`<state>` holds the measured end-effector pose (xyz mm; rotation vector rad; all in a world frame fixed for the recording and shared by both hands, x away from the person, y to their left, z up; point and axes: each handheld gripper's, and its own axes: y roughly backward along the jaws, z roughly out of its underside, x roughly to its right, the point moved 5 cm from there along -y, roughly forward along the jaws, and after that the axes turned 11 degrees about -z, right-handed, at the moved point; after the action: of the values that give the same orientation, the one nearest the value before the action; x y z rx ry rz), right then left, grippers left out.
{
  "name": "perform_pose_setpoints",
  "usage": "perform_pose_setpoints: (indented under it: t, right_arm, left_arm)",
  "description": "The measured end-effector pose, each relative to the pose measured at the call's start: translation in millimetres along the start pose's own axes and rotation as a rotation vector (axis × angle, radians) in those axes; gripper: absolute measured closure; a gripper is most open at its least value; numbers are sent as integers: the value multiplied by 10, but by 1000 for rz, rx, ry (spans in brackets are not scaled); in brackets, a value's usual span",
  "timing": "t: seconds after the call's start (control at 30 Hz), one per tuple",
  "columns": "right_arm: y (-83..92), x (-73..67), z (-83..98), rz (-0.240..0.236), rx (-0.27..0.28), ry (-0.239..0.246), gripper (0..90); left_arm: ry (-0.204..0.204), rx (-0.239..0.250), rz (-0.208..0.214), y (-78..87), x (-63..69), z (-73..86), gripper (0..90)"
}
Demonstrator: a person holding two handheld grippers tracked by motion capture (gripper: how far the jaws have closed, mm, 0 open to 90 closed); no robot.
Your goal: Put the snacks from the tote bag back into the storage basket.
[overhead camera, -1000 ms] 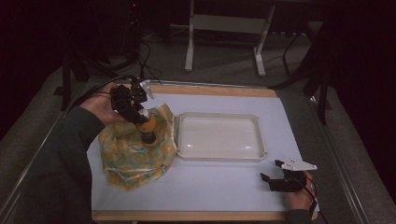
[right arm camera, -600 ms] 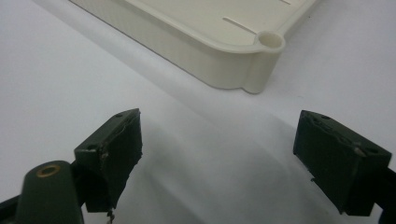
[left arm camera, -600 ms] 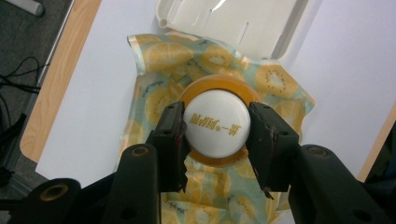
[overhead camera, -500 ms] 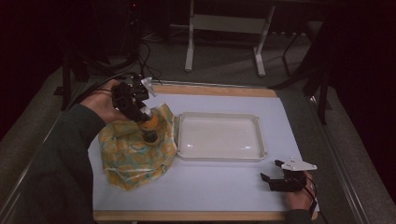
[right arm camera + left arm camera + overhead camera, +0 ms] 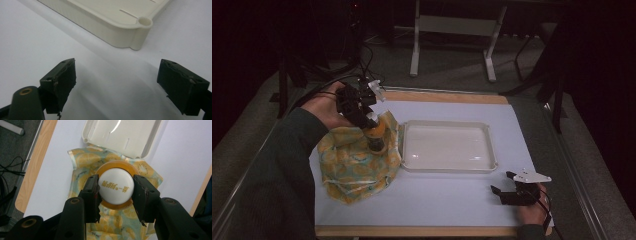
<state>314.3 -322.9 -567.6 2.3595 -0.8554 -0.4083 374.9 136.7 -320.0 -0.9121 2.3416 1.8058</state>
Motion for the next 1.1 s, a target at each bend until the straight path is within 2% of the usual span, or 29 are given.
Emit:
perform_pose_setpoints:
  t: [0.67,1.1]
  right_arm:
    - [0,-2,1,-2,-1,-2,151]
    - [1,-3,1,-3,-1,-4,151]
  left_arm:
    - [-51,10,29,-43,115,-237,591]
    - [-63,24,37,-66,172,-395,590]
